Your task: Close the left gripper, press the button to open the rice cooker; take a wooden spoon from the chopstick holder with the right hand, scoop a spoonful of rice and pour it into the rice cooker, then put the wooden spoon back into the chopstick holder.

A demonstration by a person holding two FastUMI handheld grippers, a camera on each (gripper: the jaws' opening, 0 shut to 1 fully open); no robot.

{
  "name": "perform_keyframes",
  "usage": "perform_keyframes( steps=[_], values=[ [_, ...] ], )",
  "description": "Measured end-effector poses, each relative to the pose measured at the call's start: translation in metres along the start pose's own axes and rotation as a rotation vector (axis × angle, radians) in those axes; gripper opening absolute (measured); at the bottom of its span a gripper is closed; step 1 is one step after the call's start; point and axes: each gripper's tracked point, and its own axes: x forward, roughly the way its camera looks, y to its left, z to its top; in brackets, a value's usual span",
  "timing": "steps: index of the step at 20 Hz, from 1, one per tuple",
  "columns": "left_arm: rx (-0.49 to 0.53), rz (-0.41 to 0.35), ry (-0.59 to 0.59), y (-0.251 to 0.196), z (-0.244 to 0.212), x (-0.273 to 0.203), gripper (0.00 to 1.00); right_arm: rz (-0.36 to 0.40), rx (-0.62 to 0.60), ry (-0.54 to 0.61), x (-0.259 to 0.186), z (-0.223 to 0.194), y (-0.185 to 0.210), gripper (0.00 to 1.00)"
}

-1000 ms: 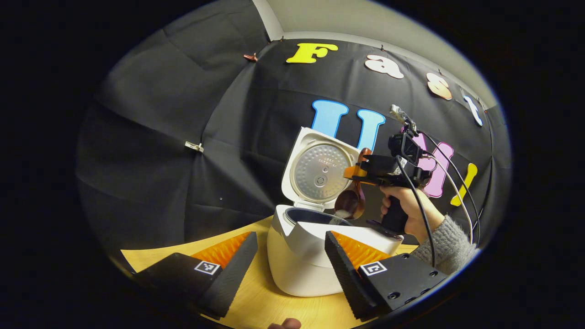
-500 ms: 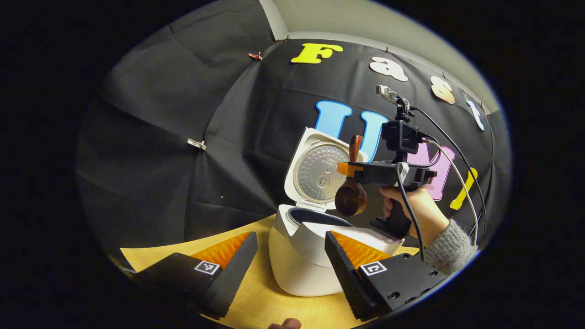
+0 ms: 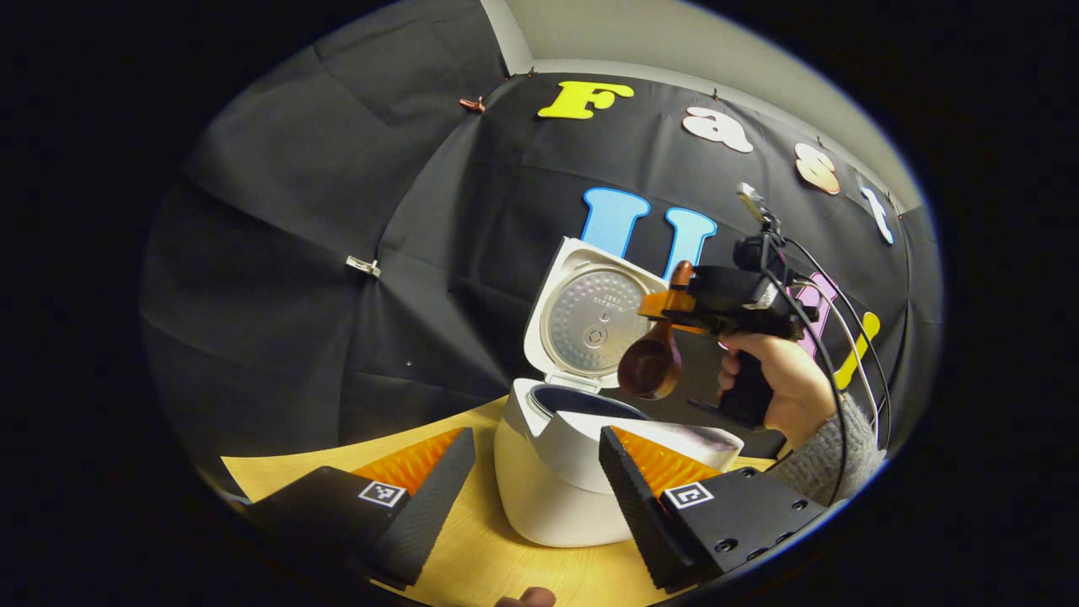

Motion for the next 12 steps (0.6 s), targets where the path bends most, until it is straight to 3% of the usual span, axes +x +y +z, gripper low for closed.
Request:
perform_keyframes(
  steps=[9,12],
  values=[
    [0.005,-0.012,-0.01,-0.014,0.006,-0.005,0.95,-0.058,0.094,-0.137,-0.119,0.077,-0.098,0.16],
    [0.003,-0.027,-0.023,-0.026,0.009,-0.009,0.95,-0.12,0.093,-0.171,-0.165,0.091,-0.146,0.17]
  ],
)
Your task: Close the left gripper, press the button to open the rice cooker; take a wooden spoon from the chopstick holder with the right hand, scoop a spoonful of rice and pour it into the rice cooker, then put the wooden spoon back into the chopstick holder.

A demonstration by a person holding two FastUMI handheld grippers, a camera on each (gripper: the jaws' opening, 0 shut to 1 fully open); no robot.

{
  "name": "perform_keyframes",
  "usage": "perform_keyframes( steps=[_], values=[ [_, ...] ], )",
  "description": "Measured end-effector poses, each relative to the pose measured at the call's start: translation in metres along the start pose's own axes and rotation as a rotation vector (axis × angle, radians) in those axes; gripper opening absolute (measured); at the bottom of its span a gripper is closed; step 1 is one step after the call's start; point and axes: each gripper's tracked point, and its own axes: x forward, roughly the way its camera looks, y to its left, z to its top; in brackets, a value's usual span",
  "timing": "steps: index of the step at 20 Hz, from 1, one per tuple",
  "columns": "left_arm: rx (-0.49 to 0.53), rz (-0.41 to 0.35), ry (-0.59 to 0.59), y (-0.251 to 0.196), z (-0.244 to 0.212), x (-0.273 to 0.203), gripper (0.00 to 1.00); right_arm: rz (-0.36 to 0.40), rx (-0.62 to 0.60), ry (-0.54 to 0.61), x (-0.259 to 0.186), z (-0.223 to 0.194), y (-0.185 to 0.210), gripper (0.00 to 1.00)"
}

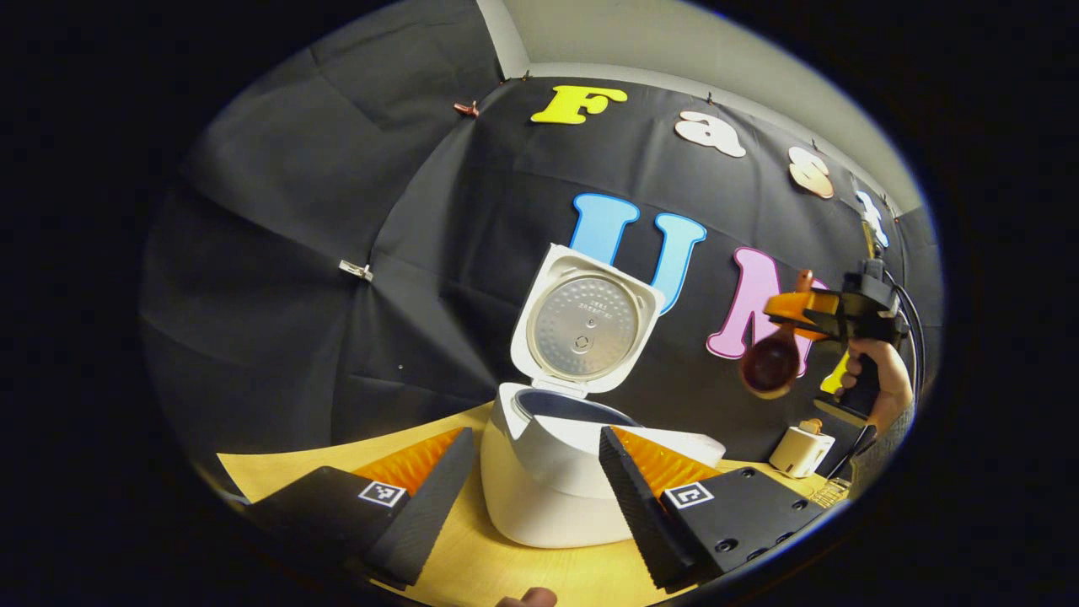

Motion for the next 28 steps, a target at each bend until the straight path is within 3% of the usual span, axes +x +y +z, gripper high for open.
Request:
perform_keyframes(
  steps=[8,15,21,28],
  values=[
    [0.055,-0.036,-0.037,-0.035,0.011,-0.011,0.95,-0.159,-0.008,-0.031,-0.115,0.035,-0.135,0.17],
    [0.027,-0.07,-0.058,-0.057,0.017,-0.018,0.95,-0.313,-0.02,-0.005,-0.199,0.018,-0.247,0.17],
    [0.054,-0.062,-0.059,-0.062,0.016,-0.018,0.95,-0.417,-0.026,0.031,-0.226,-0.018,-0.31,0.17],
    [0.078,-0.062,-0.043,-0.063,0.01,-0.014,0.95,-0.464,0.02,0.09,-0.232,-0.069,-0.348,0.17]
  ],
)
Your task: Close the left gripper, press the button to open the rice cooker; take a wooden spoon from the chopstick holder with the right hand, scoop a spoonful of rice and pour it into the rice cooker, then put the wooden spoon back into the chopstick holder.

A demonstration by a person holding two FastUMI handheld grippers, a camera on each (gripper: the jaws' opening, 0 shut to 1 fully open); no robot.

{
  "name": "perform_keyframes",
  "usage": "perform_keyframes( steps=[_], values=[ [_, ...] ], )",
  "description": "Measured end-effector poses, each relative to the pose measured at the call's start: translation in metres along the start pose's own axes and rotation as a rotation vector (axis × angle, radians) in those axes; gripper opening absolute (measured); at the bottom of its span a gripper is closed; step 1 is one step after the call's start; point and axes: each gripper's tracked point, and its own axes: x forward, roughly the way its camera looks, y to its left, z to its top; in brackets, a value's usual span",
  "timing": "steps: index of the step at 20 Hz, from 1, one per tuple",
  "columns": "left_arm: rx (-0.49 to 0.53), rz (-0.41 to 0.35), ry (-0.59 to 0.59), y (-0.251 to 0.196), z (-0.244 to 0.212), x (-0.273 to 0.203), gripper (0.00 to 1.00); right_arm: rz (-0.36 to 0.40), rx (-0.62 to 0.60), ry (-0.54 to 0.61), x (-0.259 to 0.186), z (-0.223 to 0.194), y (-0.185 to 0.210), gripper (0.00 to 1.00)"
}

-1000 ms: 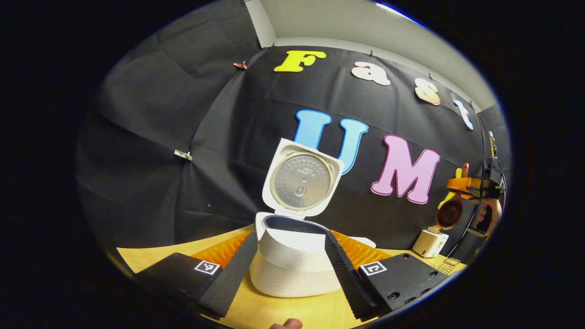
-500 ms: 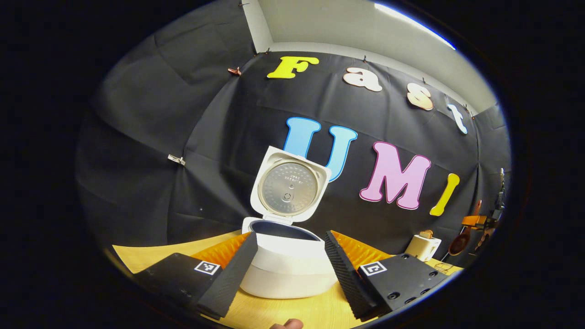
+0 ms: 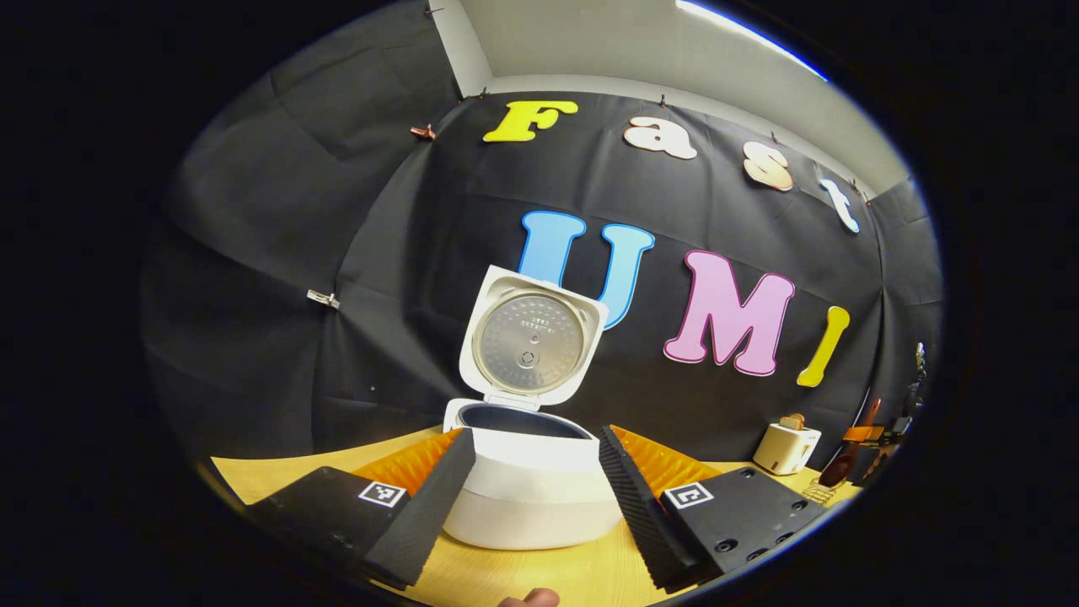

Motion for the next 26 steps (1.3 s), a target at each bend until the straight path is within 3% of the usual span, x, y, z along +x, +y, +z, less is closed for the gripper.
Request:
perform_keyframes(
  steps=[8,14,15,17,19,23,26],
  values=[
    [-0.006,0.006,0.004,0.004,-0.001,0.003,0.95,-0.049,0.035,0.081,0.003,-0.052,-0.023,0.17],
    [-0.009,0.008,0.003,0.005,-0.002,0.002,0.95,-0.057,0.077,0.092,0.0,-0.059,-0.032,0.21],
    [-0.009,0.008,0.003,0.004,-0.001,0.002,0.95,-0.081,0.067,0.086,-0.004,-0.057,-0.039,0.1],
    [-0.009,0.008,0.001,0.004,0.0,0.002,0.95,-0.119,0.034,0.066,-0.008,-0.05,-0.048,0.46],
    [-0.011,0.008,-0.003,0.004,0.0,0.001,0.95,-0.151,-0.007,0.037,-0.018,-0.041,-0.055,0.57],
    [-0.007,0.014,-0.022,0.001,0.004,0.0,0.95,-0.217,-0.114,-0.066,-0.049,-0.014,-0.063,0.65],
    [0.015,0.01,-0.038,-0.006,0.009,-0.002,0.95,-0.223,-0.233,-0.162,-0.075,0.007,-0.05,0.68]
  ],
)
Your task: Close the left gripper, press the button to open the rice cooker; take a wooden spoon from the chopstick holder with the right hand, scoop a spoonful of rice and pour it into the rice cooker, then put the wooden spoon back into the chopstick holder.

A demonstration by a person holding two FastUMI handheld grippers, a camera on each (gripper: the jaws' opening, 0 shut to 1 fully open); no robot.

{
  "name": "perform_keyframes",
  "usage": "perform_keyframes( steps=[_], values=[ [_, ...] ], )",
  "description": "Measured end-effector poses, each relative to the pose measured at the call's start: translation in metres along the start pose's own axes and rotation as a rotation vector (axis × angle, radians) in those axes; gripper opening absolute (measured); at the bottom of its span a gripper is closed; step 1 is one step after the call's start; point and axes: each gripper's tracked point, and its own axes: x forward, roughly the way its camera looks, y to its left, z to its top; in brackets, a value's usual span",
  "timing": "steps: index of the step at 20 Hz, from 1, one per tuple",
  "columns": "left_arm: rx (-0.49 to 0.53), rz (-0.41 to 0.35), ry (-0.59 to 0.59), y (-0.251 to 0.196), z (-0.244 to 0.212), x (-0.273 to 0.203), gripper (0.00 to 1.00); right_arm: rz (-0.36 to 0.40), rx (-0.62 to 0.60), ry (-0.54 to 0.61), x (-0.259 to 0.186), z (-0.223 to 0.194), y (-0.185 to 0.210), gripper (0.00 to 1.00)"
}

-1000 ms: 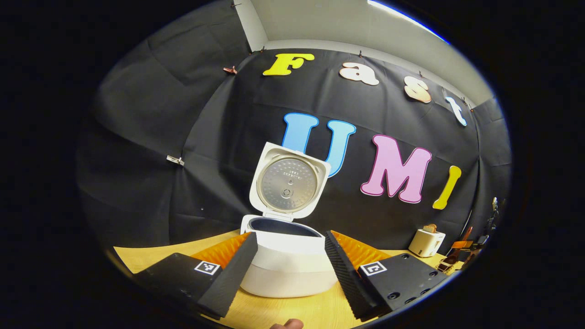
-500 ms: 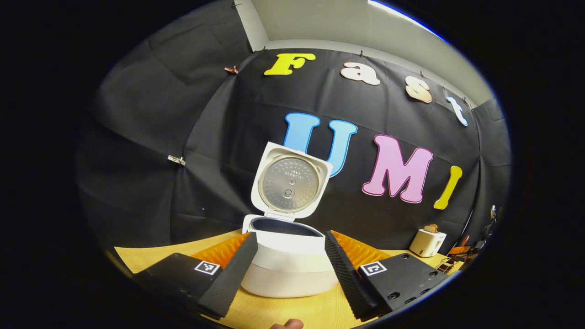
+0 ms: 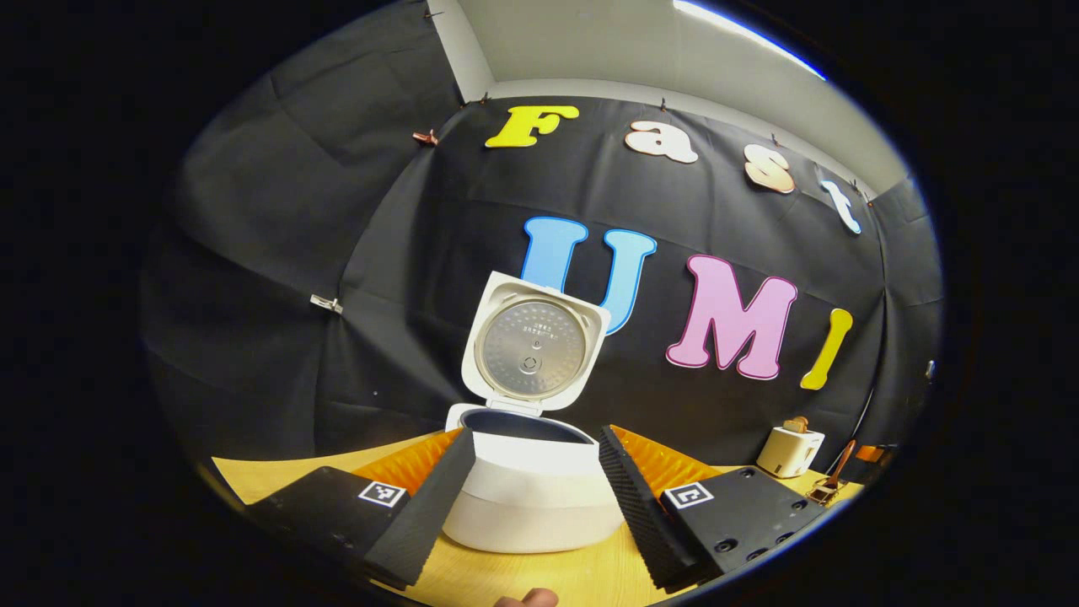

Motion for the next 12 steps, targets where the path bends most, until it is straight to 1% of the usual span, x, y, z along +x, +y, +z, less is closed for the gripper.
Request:
perform_keyframes(
  steps=[2,3,5,6,7,8,9,10,11,12],
  values=[
    [0.018,0.003,-0.026,-0.002,0.01,-0.003,0.95,0.018,-0.072,-0.048,-0.011,0.011,0.01,0.76],
    [0.025,0.005,-0.047,-0.003,0.018,-0.003,0.95,0.033,-0.089,-0.058,-0.016,0.016,0.018,0.78],
    [0.048,-0.008,-0.078,-0.011,0.037,0.004,0.95,0.094,-0.091,-0.06,-0.024,0.018,0.04,0.82],
    [0.06,-0.014,-0.1,-0.013,0.05,0.009,0.95,0.123,-0.086,-0.065,-0.026,0.019,0.049,0.86],
    [0.07,-0.03,-0.131,-0.019,0.068,0.016,0.95,0.148,-0.085,-0.075,-0.028,0.019,0.057,0.9],
    [0.078,-0.053,-0.164,-0.027,0.087,0.024,0.95,0.172,-0.085,-0.08,-0.031,0.018,0.065,0.95],
    [0.075,-0.069,-0.197,-0.033,0.105,0.034,0.95,0.189,-0.09,-0.086,-0.032,0.017,0.071,0.9],
    [0.059,-0.094,-0.217,-0.038,0.117,0.049,0.95,0.201,-0.095,-0.094,-0.034,0.016,0.074,0.96],
    [0.036,-0.12,-0.23,-0.045,0.13,0.06,0.95,0.208,-0.107,-0.108,-0.035,0.017,0.076,0.96],
    [0.018,-0.127,-0.237,-0.045,0.14,0.073,0.95,0.21,-0.123,-0.13,-0.036,0.019,0.076,0.96]
  ],
)
